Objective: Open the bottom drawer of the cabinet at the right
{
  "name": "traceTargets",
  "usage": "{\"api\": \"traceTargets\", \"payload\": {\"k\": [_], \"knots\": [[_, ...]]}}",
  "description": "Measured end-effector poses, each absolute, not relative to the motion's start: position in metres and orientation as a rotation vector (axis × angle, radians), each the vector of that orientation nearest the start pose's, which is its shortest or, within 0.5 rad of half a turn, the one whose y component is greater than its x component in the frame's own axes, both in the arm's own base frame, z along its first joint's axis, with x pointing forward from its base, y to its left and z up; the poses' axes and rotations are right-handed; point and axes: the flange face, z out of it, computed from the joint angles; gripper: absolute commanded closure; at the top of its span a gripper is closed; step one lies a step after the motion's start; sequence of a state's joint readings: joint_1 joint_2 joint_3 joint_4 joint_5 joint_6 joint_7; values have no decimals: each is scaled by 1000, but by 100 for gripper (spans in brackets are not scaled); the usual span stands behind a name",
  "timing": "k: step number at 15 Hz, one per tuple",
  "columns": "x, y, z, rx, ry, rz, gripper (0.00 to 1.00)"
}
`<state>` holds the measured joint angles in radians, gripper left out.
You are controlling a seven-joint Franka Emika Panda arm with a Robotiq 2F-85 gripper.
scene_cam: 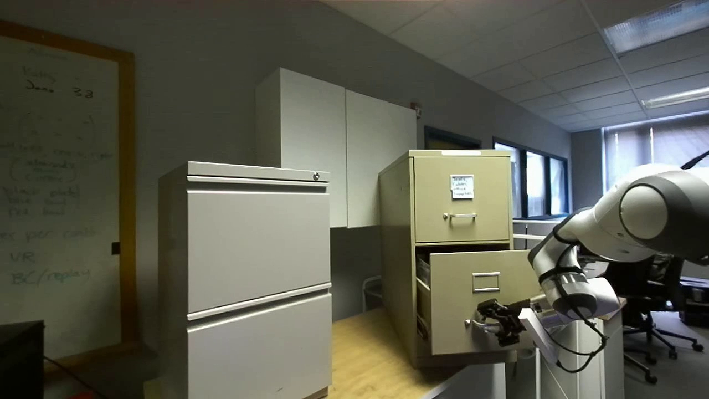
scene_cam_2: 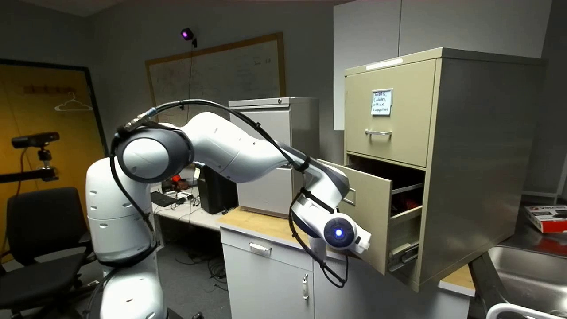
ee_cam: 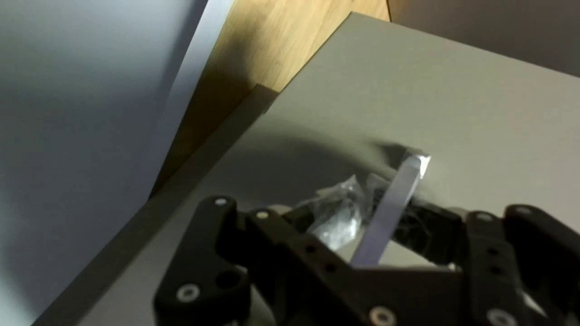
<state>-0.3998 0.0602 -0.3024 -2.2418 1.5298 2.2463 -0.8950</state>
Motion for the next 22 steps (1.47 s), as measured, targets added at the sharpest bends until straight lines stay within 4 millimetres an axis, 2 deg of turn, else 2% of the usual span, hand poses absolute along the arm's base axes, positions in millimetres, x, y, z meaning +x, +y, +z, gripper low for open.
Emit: {"api": "traceTargets", "payload": {"k": [7,11,15,21,22], "knots": [[343,-299,341,-1830,855,-803,95],[304,-283,336,-1774,832,-770,95],[288,-275,335,-1754,823,-761,95],[287,-274,334,-1752,820,-760,95],[287,-274,334,-1752,820,-760,57]]}}
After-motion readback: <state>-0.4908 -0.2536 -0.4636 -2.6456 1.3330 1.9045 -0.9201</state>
